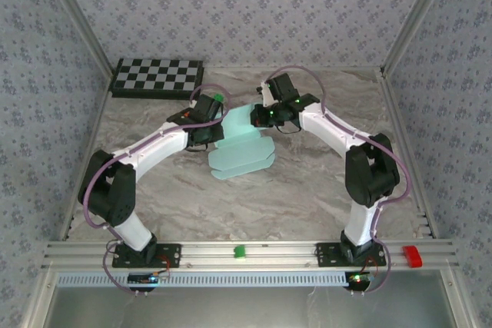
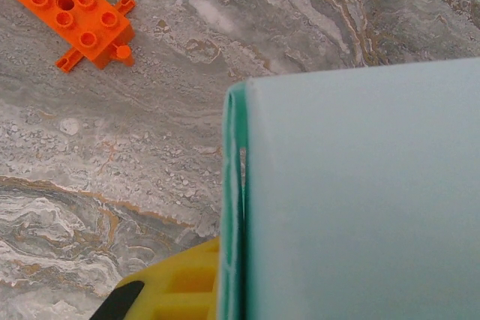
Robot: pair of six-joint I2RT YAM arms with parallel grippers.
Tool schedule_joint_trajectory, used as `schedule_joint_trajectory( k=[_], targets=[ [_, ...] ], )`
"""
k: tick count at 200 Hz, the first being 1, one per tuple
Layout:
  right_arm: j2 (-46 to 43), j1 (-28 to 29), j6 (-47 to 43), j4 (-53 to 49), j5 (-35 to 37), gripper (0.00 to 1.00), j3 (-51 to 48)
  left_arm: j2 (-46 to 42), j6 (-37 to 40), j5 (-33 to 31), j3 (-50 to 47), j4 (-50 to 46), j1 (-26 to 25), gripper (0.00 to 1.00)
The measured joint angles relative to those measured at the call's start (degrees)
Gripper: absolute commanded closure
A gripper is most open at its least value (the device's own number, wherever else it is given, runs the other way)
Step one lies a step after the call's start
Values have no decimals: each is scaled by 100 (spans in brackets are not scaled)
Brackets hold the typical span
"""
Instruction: Fold the paper box
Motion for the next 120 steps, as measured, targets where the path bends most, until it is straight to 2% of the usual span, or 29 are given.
schedule_joint_trajectory(
  k=[45,81,120],
  targets=[
    [-107,-2,-120,-2,192,93,-13,-2,2,-4,-31,70,0,100],
    [-728,-79,-258,9,323,82,-190,-17,68,-9,-66,107,0,100],
    [-1405,-404,-393,42,376,73,-398,-50,260,-70,-66,151,0,100]
  ],
)
